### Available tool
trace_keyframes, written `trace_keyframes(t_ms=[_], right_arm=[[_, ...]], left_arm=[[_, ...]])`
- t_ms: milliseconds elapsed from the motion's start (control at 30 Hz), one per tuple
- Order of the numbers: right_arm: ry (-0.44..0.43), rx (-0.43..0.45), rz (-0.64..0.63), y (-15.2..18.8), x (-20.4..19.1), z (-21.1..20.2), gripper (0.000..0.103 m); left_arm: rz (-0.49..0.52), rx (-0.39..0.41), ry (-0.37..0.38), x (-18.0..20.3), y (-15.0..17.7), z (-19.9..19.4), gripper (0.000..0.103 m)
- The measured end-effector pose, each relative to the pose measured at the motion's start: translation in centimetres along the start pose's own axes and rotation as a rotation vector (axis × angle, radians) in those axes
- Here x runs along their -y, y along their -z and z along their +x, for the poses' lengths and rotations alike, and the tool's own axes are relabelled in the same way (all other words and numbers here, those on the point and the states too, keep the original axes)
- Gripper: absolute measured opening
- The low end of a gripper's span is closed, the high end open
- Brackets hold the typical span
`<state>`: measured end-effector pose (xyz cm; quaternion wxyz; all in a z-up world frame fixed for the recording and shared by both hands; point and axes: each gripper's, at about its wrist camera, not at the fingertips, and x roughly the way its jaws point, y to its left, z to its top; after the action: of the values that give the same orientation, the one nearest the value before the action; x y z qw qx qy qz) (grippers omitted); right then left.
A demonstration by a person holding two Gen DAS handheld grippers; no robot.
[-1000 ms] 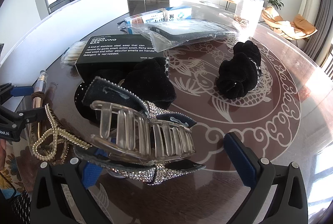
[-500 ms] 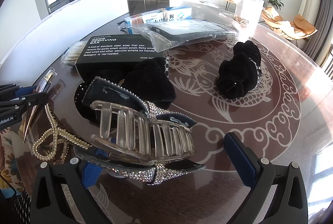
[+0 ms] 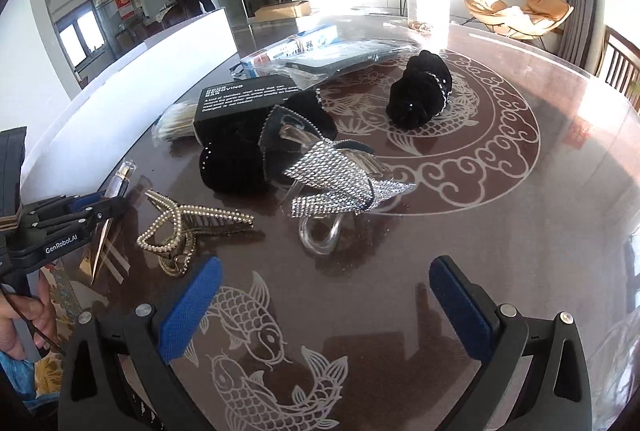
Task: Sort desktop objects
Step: 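Lift the gold tube with the left tool while the right tool grasps the pearl hair clip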
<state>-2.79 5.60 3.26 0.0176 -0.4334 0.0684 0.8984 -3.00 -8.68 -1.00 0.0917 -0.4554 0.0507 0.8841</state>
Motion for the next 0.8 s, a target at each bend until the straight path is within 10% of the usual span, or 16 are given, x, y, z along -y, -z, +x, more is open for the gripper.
trace_keyframes(t_ms=[133, 333, 600, 700, 800], right_arm=[[-0.008, -0.071, 0.016, -0.7, -0.7, 1.2, 0.103], [-0.245, -0.118, 0.096, 0.1, -3.7, 1.3, 0.103], [-0.079, -0.051, -0.069, -1.7, -8.3, 4.6, 0.102], [-0.027, -0.012, -0.169, -1.7, -8.7, 4.7, 0.081], [-0.067, -0.015, -0.175, -1.2, -7.0, 3.7, 0.081]], left_arm=[[-0.006, 0.003, 0.010, -0.2, 0.2, -0.2, 0.030], [-0.012, 0.014, 0.009, -0.1, 0.3, -0.3, 0.030], [-0.005, 0.013, 0.019, -0.3, 0.5, -0.4, 0.030], [-0.004, 0.016, 0.014, -0.1, 0.7, -0.5, 0.030], [0.011, 0.016, 0.043, 0.3, 0.8, -0.6, 0.029]])
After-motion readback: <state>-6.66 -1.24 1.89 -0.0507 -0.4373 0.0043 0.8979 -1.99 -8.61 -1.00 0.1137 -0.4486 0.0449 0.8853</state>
